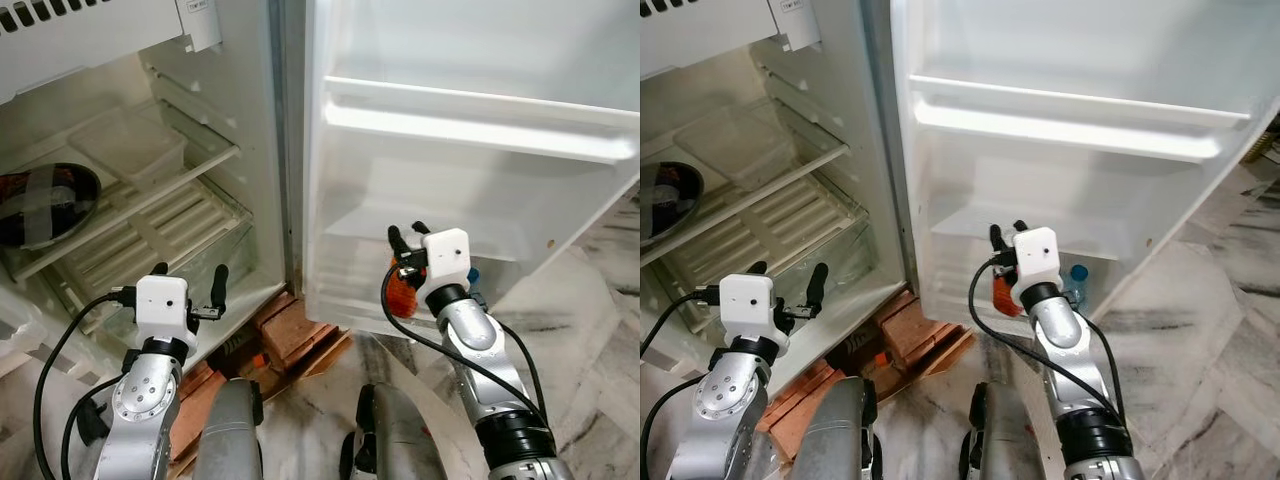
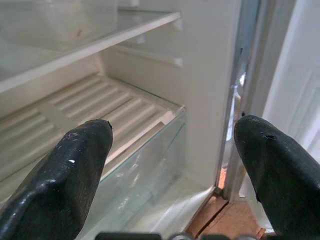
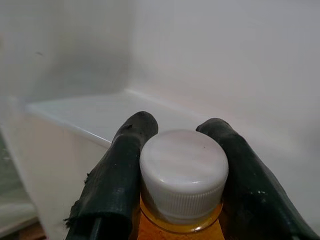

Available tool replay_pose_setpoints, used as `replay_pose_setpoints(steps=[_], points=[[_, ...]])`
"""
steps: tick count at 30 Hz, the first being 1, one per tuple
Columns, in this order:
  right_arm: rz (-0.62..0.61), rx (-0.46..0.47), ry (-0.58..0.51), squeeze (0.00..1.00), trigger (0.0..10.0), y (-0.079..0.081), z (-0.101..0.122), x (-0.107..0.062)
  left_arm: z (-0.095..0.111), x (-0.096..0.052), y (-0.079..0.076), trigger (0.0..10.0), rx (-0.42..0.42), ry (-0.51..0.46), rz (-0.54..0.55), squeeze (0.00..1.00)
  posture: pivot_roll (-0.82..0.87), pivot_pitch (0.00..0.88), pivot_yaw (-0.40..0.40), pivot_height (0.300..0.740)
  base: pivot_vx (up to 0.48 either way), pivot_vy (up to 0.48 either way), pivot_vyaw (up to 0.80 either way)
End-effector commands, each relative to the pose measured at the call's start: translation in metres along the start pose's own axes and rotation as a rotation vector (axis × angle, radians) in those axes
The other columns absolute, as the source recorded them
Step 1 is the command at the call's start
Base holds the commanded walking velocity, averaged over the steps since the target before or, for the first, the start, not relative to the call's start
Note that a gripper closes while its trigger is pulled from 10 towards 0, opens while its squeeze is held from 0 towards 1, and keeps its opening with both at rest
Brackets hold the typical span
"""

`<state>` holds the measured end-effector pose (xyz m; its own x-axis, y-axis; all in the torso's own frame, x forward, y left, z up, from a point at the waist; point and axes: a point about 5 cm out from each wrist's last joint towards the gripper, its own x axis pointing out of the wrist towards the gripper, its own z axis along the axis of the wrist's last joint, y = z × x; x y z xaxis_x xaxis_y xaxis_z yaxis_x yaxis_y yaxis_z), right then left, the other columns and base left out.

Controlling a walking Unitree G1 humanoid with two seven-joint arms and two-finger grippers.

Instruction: Restocking fridge

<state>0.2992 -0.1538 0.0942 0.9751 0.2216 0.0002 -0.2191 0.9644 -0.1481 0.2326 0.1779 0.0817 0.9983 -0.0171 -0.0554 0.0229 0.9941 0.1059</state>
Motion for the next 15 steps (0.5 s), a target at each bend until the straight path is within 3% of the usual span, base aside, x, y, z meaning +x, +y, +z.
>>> replay_pose_setpoints(steps=[1, 9, 15], points=[[-0.009, -0.001, -0.039, 0.00, 10.0, -0.003, 0.010, 0.005, 0.000, -0.002, 0.000, 10.0, 0.010, 0.008, 0.000, 0.00, 0.12, 0.111, -0.013, 0.622, 0.000, 0.000, 0.00], [0.004, 0.000, -0.055, 0.00, 10.0, 0.001, 0.012, 0.009, 0.005, 0.005, -0.005, 10.0, 0.014, -0.003, -0.024, 0.00, 0.12, 0.126, -0.005, 0.567, 0.000, 0.000, 0.00], [0.032, -0.017, -0.075, 0.00, 10.0, 0.005, 0.016, 0.016, 0.006, 0.004, -0.003, 10.0, 0.016, -0.005, -0.019, 0.00, 0.13, 0.147, 0.002, 0.567, 0.000, 0.000, 0.00]])
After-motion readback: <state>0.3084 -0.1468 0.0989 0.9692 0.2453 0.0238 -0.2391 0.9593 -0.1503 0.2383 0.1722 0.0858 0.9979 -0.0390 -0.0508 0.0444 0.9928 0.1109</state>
